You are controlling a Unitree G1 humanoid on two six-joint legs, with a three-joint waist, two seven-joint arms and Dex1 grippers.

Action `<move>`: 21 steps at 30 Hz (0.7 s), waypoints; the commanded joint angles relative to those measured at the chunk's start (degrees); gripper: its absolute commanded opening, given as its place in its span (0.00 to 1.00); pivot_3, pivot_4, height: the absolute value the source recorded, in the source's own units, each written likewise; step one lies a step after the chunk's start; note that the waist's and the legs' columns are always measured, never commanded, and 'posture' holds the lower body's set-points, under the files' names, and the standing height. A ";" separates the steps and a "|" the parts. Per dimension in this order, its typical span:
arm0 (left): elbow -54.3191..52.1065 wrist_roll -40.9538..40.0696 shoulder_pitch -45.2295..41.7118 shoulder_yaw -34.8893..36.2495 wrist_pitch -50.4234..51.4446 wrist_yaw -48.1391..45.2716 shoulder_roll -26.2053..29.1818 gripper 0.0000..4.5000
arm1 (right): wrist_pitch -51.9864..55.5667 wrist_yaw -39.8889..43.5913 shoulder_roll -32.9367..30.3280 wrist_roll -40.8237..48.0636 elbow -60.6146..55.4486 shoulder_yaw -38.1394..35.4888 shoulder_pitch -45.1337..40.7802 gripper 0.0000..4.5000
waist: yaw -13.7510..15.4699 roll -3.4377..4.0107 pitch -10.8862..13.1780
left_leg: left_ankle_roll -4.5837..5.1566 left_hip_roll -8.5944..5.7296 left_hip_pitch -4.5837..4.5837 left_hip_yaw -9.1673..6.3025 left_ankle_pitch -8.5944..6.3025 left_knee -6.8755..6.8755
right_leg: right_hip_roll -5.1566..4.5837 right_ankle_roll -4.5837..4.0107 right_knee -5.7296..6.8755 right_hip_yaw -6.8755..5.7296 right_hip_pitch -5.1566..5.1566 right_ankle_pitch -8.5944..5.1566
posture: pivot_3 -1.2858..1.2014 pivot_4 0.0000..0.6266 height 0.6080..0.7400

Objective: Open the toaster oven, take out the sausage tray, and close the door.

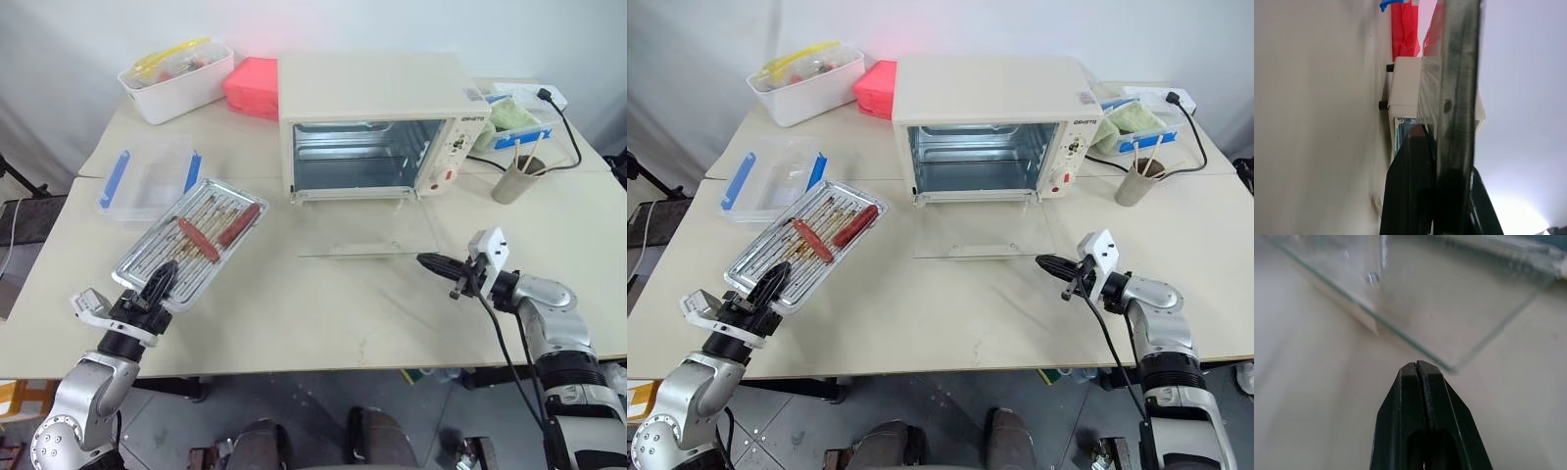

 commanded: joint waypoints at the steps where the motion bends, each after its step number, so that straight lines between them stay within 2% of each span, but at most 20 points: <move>1: -3.16 -1.78 0.15 -0.33 -0.83 -0.16 0.02 0.00 | -0.31 1.11 -0.32 6.00 -5.24 -5.50 -1.64 0.01 | 0.26 0.00 0.00 | 0.00 0.00 0.00 0.00 0.00 0.00 | 0.00 0.00 0.00 0.00 0.00 0.00 | 0.52 0.24 1.00; 5: -4.21 -1.78 -0.27 -1.10 -0.94 -0.33 0.33 0.00 | 5.74 0.07 0.06 13.90 -14.71 -9.70 -0.89 0.01 | 0.59 0.00 0.00 | 0.02 0.00 -0.02 0.01 -0.02 0.00 | 0.00 0.00 -0.02 0.02 -0.02 0.00 | 0.52 0.24 1.00; 10: -4.72 -1.78 0.15 -2.31 0.00 -0.63 1.33 0.00 | 13.81 -6.15 0.63 21.08 -25.79 -12.46 -1.99 0.01 | 0.60 0.00 0.00 | 0.02 0.01 -0.03 0.00 -0.04 0.00 | 0.01 0.00 -0.02 0.01 -0.02 0.01 | 0.52 0.24 1.00; 15: -3.27 -1.78 1.95 -4.82 3.64 -2.25 4.20 0.00 | 16.02 -10.59 -0.29 22.25 -32.96 -13.81 -1.35 0.01 | 0.69 0.00 0.00 | 0.02 0.02 -0.04 0.01 -0.07 -0.04 | 0.02 -0.01 -0.03 0.01 -0.07 0.00 | 0.52 0.24 1.00; 18: -1.66 -1.78 3.13 -7.68 7.34 -5.41 7.85 0.00 | 18.73 -6.78 -3.27 22.09 -39.49 -12.36 5.84 0.13 | 1.18 -0.03 -0.01 | 0.06 0.00 -0.09 -0.03 -0.13 -0.06 | 0.02 -0.01 -0.06 -0.02 -0.08 0.00 | 0.52 0.24 1.00; 20: -0.06 -1.78 3.20 -10.03 9.57 -7.48 10.48 0.00 | 17.28 -2.46 -5.40 20.19 -43.33 -11.37 12.16 0.28 | 1.71 -0.02 -0.02 | 0.05 0.01 -0.11 -0.05 -0.19 -0.06 | 0.05 -0.02 -0.12 -0.05 -0.08 0.00 | 0.52 0.24 1.00; 21: 1.37 -1.78 3.15 -12.74 12.06 -8.90 13.54 0.00 | 13.93 1.01 -6.12 18.11 -45.64 -11.44 17.46 0.36 | 1.75 -0.02 -0.02 | 0.08 -0.03 -0.12 0.01 -0.20 -0.06 | 0.05 -0.01 -0.15 -0.02 -0.09 0.00 | 0.52 0.24 1.00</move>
